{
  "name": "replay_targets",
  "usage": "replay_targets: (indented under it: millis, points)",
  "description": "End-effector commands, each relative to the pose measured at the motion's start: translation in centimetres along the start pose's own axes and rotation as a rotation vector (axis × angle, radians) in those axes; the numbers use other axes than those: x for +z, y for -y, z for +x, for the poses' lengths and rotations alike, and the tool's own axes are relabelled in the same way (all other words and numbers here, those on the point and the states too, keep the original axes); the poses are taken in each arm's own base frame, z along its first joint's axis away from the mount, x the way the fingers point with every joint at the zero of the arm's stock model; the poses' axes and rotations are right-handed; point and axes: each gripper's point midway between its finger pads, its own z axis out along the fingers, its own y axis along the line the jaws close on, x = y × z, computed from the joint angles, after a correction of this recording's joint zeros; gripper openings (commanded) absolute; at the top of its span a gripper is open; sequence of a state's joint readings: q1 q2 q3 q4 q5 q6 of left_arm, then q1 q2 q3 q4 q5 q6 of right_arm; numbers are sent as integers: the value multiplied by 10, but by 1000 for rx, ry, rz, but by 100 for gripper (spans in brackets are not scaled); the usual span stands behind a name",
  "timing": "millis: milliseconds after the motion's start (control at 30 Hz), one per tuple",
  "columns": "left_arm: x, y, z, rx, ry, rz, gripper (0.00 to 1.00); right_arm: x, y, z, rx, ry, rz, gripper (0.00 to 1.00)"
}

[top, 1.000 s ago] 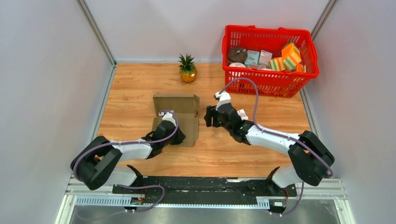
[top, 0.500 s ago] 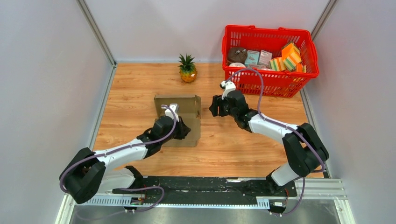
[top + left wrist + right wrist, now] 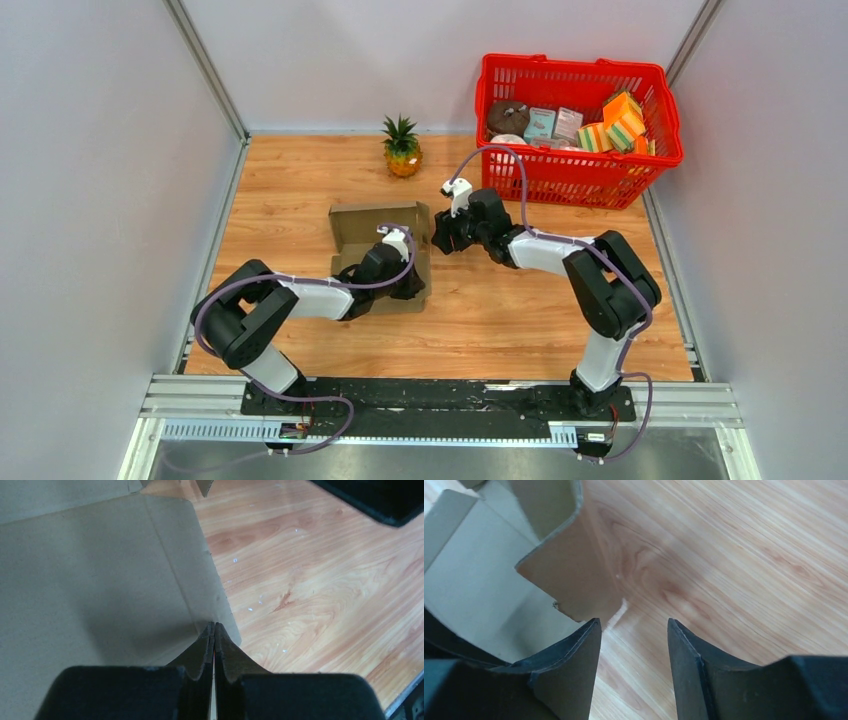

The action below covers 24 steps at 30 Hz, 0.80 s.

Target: Fold the paper box

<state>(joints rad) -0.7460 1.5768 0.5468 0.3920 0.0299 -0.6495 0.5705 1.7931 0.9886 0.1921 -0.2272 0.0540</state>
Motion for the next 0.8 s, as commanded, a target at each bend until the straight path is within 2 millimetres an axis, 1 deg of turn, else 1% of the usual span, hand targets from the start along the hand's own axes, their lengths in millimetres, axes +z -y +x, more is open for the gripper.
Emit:
replay_targets:
  millis: [0,33,100,133,200,233,267,333,367,400,533,667,700,733,767]
  points:
    - [5,0,-6,-1,49,5,5,5,-28,-41,-99,142,-160,55]
    - [5,-3,-1,-3,38,-1,5,7,-31,-43,-105,151,-173,54]
    - [6,-4,2,-6,35,-3,5,10,-35,-46,-108,152,-202,54]
    - [6,-8,6,-9,27,-10,5,11,-36,-47,-110,153,-205,54]
    - [7,-9,8,-14,26,-11,5,14,-37,-50,-113,159,-210,54]
    - [8,-12,13,-15,14,-17,5,15,-36,-50,-111,159,-210,54]
    - [9,-12,13,-17,18,-16,5,15,-39,-54,-117,167,-219,54]
    - [10,-15,19,-16,7,-21,5,17,-41,-54,-116,163,-228,53]
    - [10,-15,18,-18,10,-20,5,17,-43,-54,-118,164,-228,53]
    - [10,-17,20,-19,7,-24,5,18,-42,-56,-148,171,-222,52]
    - [11,-21,27,-20,0,-29,5,23,-41,-58,-163,185,-209,54]
    - [9,-21,25,-2,4,-26,5,22,-44,-63,-150,184,-220,56]
    - [5,-16,16,25,27,-10,6,20,-43,-66,-140,195,-216,57]
    - [1,-17,9,35,48,-31,7,18,-42,-63,-137,191,-207,57]
    - [-5,-21,9,49,34,-59,9,16,-41,-66,-106,194,-193,58]
